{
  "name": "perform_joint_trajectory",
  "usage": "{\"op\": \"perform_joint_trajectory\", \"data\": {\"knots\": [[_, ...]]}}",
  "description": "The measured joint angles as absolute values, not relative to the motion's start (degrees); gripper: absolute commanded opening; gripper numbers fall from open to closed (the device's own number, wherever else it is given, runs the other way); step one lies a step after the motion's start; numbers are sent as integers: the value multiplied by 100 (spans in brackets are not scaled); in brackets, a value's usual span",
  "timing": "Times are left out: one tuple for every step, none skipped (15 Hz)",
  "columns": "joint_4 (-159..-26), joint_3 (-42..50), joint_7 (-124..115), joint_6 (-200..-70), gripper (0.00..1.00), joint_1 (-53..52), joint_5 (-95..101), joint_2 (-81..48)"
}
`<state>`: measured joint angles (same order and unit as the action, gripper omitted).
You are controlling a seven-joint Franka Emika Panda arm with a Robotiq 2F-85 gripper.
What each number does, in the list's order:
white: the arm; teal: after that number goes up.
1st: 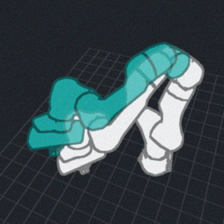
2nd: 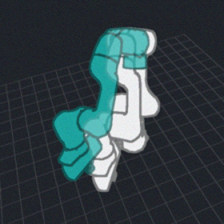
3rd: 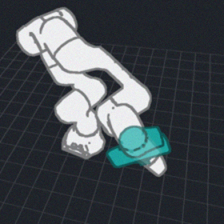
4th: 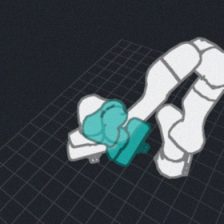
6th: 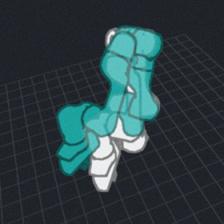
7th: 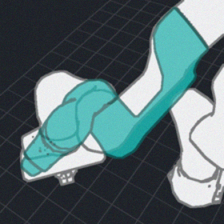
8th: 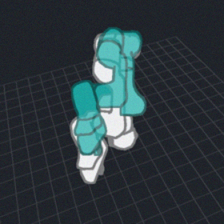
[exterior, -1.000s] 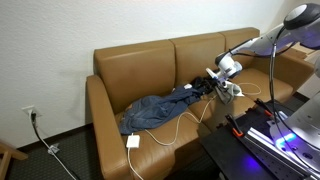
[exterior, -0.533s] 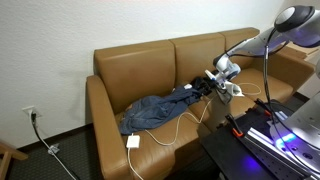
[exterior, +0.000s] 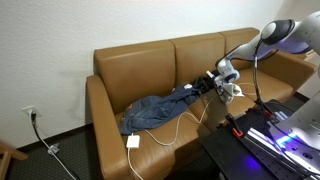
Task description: Spread the jeans on the couch
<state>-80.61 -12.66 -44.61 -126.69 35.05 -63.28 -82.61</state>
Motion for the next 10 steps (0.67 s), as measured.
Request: {"op": "perform_joint_trajectory", "data": {"knots": [[-7927, -1125, -4516, -12482, 100, 3433, -6466, -8341], [-7832, -949, -4623, -12332, 100, 3317, -6519, -8397], [-7783, -754, -4750, -12208, 100, 3173, -6526, -8421], [-7770, -571, -4855, -12096, 100, 3026, -6526, -8422], [-7758, -408, -4932, -11972, 100, 2883, -6522, -8422], [-7744, -278, -4986, -11864, 100, 2762, -6522, -8422], [-7730, -215, -5026, -11836, 100, 2684, -6522, -8422], [-7719, -194, -5043, -11831, 100, 2646, -6522, -8422], [-7714, -187, -5047, -11829, 100, 2634, -6522, -8422], [-7714, -165, -5047, -11829, 100, 2616, -6549, -8422]]}}
